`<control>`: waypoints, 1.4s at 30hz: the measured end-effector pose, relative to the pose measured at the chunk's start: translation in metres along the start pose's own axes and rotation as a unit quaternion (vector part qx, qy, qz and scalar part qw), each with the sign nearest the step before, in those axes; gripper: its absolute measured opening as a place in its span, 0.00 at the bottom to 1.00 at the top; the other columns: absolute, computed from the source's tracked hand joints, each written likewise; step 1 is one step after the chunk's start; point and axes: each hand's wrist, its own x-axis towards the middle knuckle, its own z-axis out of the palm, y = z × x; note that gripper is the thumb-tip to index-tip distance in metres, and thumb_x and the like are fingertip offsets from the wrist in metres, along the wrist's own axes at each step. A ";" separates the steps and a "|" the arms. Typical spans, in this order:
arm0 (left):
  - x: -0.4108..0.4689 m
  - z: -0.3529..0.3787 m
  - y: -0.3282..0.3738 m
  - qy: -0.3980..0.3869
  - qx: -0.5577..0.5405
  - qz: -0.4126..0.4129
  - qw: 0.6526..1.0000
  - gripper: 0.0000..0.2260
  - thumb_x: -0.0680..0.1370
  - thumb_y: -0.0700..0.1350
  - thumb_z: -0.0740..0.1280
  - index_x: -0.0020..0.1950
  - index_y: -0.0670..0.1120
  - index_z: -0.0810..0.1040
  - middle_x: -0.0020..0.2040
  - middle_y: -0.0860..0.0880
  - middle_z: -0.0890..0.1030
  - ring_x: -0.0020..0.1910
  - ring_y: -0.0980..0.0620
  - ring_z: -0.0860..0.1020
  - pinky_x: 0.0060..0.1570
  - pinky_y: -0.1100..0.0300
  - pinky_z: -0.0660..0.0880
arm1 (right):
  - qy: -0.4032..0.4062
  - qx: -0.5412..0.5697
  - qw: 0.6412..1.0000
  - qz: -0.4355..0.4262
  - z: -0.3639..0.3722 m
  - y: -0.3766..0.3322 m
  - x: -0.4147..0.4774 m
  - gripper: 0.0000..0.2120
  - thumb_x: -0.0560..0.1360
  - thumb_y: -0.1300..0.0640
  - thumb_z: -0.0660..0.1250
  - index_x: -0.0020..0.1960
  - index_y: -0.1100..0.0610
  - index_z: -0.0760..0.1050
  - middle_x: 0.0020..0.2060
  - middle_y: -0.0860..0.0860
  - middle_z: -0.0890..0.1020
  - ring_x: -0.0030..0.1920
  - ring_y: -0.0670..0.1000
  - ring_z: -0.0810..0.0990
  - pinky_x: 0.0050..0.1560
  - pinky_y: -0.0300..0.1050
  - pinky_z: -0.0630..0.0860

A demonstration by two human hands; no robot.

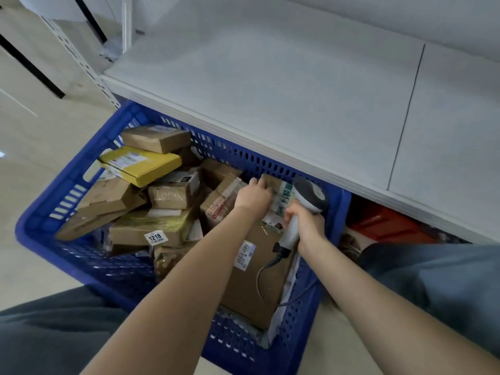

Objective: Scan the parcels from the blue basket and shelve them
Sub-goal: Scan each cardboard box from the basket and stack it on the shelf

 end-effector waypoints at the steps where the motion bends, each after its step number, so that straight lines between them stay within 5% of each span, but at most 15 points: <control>1: -0.005 0.002 -0.001 0.012 0.012 0.007 1.000 0.23 0.79 0.41 0.62 0.74 0.44 0.64 0.75 0.41 0.59 0.67 0.42 0.64 0.55 0.49 0.75 | 0.005 0.010 1.000 -0.008 -0.002 0.003 0.000 0.03 0.72 0.64 0.70 0.45 0.62 0.79 0.35 0.55 0.81 0.37 0.53 0.79 0.36 0.45 0.74; 6: -0.018 0.001 -0.006 -0.006 0.003 0.015 1.000 0.39 0.76 0.46 0.68 0.79 0.45 0.46 0.77 0.40 0.52 0.72 0.42 0.63 0.59 0.50 0.73 | 0.002 0.013 1.000 -0.025 -0.003 0.010 -0.002 0.15 0.71 0.63 0.71 0.57 0.64 0.77 0.46 0.56 0.82 0.49 0.57 0.81 0.53 0.51 0.77; 10: -0.003 -0.004 0.007 -0.031 0.021 0.006 0.999 0.49 0.72 0.47 0.73 0.79 0.51 0.38 0.75 0.38 0.55 0.70 0.41 0.64 0.57 0.48 0.76 | 0.004 0.028 0.999 -0.018 -0.003 0.011 -0.005 0.22 0.72 0.63 0.71 0.64 0.62 0.73 0.58 0.56 0.80 0.58 0.56 0.78 0.51 0.47 0.75; 17: 0.019 -0.012 0.015 -0.073 0.083 -0.009 0.994 0.51 0.69 0.48 0.77 0.79 0.46 0.44 0.72 0.42 0.61 0.69 0.42 0.65 0.56 0.51 0.74 | -0.015 0.065 0.998 -0.002 -0.013 0.015 0.003 0.12 0.71 0.67 0.69 0.54 0.60 0.78 0.37 0.53 0.81 0.35 0.51 0.78 0.38 0.46 0.77; 23: 0.024 -0.009 0.019 -0.041 0.095 0.007 0.995 0.37 0.71 0.49 0.74 0.74 0.46 0.58 0.67 0.43 0.63 0.66 0.43 0.66 0.57 0.53 0.71 | -0.014 0.063 0.998 -0.014 -0.013 0.019 0.008 0.14 0.71 0.66 0.70 0.57 0.61 0.79 0.42 0.54 0.82 0.37 0.51 0.79 0.47 0.50 0.77; 29: 0.022 0.001 0.012 -0.040 0.073 0.059 0.995 0.43 0.68 0.53 0.76 0.73 0.41 0.55 0.70 0.44 0.65 0.72 0.46 0.63 0.71 0.53 0.61 | -0.008 0.063 0.997 -0.032 -0.017 0.014 0.005 0.17 0.71 0.65 0.70 0.59 0.59 0.78 0.43 0.52 0.81 0.40 0.51 0.78 0.48 0.49 0.76; 32: 0.009 -0.004 0.006 -0.041 0.032 0.044 0.998 0.47 0.67 0.58 0.75 0.75 0.43 0.53 0.69 0.45 0.66 0.69 0.45 0.65 0.66 0.51 0.69 | -0.022 0.061 0.997 -0.037 -0.021 0.013 -0.002 0.06 0.70 0.66 0.70 0.45 0.57 0.80 0.38 0.52 0.81 0.39 0.52 0.79 0.53 0.53 0.77; 42: -0.064 -0.059 -0.032 -0.059 -0.132 -0.040 0.989 0.47 0.68 0.62 0.72 0.77 0.43 0.53 0.73 0.43 0.60 0.71 0.41 0.62 0.68 0.48 0.66 | -0.043 0.183 0.977 -0.098 -0.047 -0.007 -0.057 0.06 0.74 0.66 0.66 0.41 0.58 0.79 0.33 0.54 0.79 0.30 0.49 0.74 0.32 0.42 0.74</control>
